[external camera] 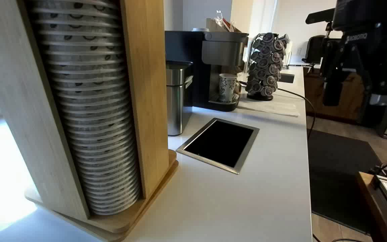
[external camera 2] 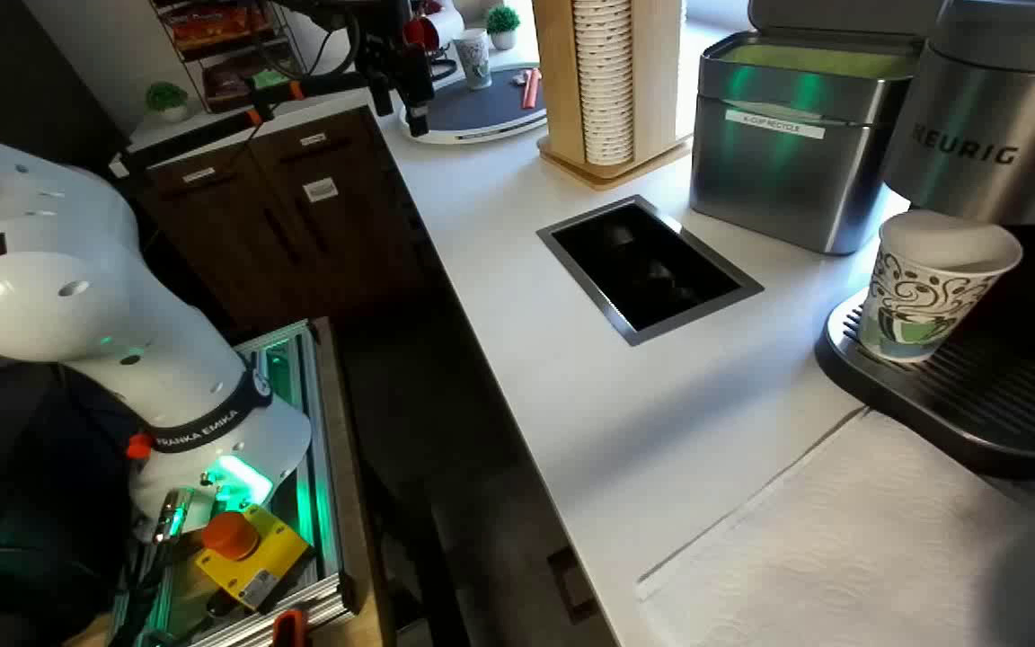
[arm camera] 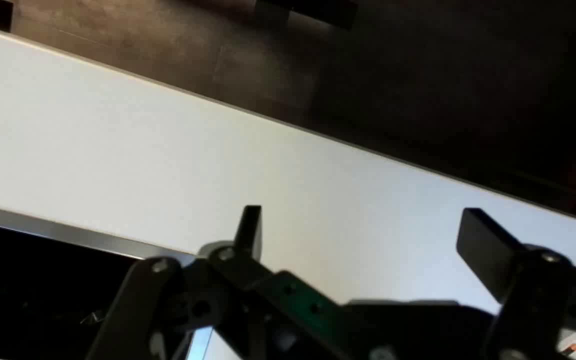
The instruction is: Take the small white container out of the coffee maker and place it in the recycling bin
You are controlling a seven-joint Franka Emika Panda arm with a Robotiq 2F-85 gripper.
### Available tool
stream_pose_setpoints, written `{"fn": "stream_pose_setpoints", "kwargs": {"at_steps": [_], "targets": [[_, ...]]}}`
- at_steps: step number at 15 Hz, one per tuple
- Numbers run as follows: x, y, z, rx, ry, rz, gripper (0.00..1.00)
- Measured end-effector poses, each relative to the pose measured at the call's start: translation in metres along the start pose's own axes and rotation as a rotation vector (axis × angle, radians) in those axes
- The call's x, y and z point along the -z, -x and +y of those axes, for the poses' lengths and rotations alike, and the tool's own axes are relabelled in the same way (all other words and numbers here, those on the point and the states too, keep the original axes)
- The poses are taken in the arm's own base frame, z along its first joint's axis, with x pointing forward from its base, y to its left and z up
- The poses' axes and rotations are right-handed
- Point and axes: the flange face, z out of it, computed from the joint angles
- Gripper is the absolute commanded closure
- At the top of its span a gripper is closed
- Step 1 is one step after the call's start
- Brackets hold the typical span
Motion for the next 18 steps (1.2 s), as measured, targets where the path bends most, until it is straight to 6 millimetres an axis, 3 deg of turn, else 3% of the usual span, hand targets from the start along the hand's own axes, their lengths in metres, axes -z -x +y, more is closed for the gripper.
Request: {"fn": "stream_pose_setpoints", "kwargs": {"at_steps": [7, 9, 11, 18], "targets": [[0.001, -0.002, 0.002, -0.016, 0.004, 0.013, 0.0], [0.008, -0.012, 0.018, -0.103, 0.014, 0.082, 0.0], [0.02, -0.023, 0.053, -0.201, 0.017, 0.145, 0.0], [0.082, -0.046, 0.204, -0.565, 0.0, 0.344, 0.0]]}}
